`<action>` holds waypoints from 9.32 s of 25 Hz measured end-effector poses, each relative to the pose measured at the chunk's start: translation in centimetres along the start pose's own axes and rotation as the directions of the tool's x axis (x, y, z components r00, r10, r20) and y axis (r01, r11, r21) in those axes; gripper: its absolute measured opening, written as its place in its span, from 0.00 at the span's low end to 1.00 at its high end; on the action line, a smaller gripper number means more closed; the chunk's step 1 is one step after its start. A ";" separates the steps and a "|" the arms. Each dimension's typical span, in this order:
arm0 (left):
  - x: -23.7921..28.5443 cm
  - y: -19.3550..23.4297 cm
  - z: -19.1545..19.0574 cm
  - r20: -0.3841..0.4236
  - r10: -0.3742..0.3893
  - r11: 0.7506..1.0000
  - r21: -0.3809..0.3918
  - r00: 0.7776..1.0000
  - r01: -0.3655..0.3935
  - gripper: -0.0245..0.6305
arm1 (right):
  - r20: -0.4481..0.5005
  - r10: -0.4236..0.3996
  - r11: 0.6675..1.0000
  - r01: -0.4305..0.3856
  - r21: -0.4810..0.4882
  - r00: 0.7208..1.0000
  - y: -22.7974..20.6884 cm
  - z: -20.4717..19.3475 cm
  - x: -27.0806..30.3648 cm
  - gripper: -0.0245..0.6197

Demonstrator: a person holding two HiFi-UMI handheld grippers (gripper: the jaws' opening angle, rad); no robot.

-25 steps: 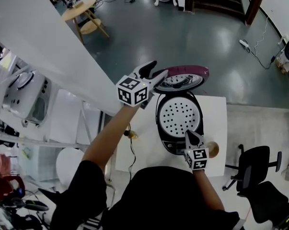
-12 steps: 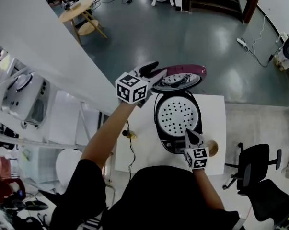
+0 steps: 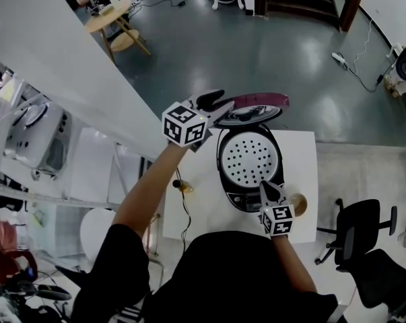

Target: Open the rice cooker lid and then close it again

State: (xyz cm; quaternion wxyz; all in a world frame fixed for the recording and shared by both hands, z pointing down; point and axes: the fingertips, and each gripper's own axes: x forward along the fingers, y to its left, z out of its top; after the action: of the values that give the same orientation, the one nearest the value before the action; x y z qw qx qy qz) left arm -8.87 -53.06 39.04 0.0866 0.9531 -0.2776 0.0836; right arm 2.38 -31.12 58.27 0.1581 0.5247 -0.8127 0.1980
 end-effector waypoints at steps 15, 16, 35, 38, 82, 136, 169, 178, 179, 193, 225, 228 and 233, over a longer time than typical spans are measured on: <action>-1.1 -5.5 -2.1 -0.148 -0.105 0.984 0.130 0.983 0.125 0.24 | 0.012 0.029 1.000 -0.029 0.010 1.000 0.1 -0.4 -1.7 0.04; -1.2 -5.8 -2.2 -0.158 -0.112 0.982 0.135 0.981 0.134 0.24 | 0.012 0.033 0.999 -0.033 0.012 0.999 0.2 -0.4 -1.7 0.04; -1.9 -9.7 -4.5 -0.326 -0.160 0.926 0.279 0.932 0.256 0.18 | 0.032 0.043 0.999 -0.044 0.032 0.999 1.4 -0.8 -3.0 0.04; -1.9 -10.0 -4.8 -0.343 -0.155 0.919 0.295 0.926 0.263 0.17 | 0.033 0.043 0.998 -0.045 0.032 0.999 1.4 -0.7 -3.0 0.04; -3.6 -19.8 -17.8 -0.538 -0.139 0.889 0.303 0.831 0.345 0.15 | 0.067 0.063 0.996 -0.068 0.063 0.996 -1.6 -1.4 -5.9 0.04; -2.7 -21.0 -27.0 -0.604 -0.255 0.924 0.078 0.755 0.374 0.04 | -0.012 0.070 0.994 -0.069 0.086 0.997 -2.4 -2.2 -2.7 0.04; -2.2 -20.1 -28.0 -0.735 -0.051 0.969 0.128 0.677 0.212 0.04 | 0.008 0.097 0.991 -0.097 0.091 0.995 -7.0 -2.4 -6.3 0.04; -2.7 -19.9 -26.4 -0.648 0.040 0.992 0.119 0.761 0.049 0.04 | 0.033 0.127 0.983 -0.130 0.131 0.991 -8.9 -3.1 -9.0 0.04; -2.9 -19.9 -26.0 -0.628 0.063 0.993 0.115 0.776 0.013 0.04 | 0.036 0.137 0.981 -0.141 0.137 0.990 -8.9 -3.3 -9.2 0.04; -9.4 -26.8 -21.8 -0.255 0.256 0.945 -0.137 0.932 -0.297 0.04 | 0.038 0.177 0.982 -0.179 0.067 0.983 -7.4 -3.9 -12.6 0.04; -38.1 -55.4 -27.8 0.044 0.356 0.914 -0.224 0.933 -0.338 0.04 | 0.090 0.034 0.997 -0.028 -0.067 0.995 15.5 -15.9 -42.5 0.04; -38.7 -56.1 -27.4 0.062 0.373 0.907 -0.237 0.926 -0.349 0.04 | 0.119 0.048 0.997 -0.040 -0.072 0.992 15.1 -15.7 -43.6 0.04; -38.2 -57.4 -25.6 0.111 0.447 0.882 -0.218 0.887 -0.417 0.04 | 0.148 0.047 0.995 -0.033 -0.094 0.988 12.9 -15.4 -46.1 0.04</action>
State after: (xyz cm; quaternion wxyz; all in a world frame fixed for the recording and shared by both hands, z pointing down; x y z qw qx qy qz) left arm -12.27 19.69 49.12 0.1331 0.8579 -0.4963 -0.0014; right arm 9.70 17.59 48.24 0.1164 0.5140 -0.8408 0.1238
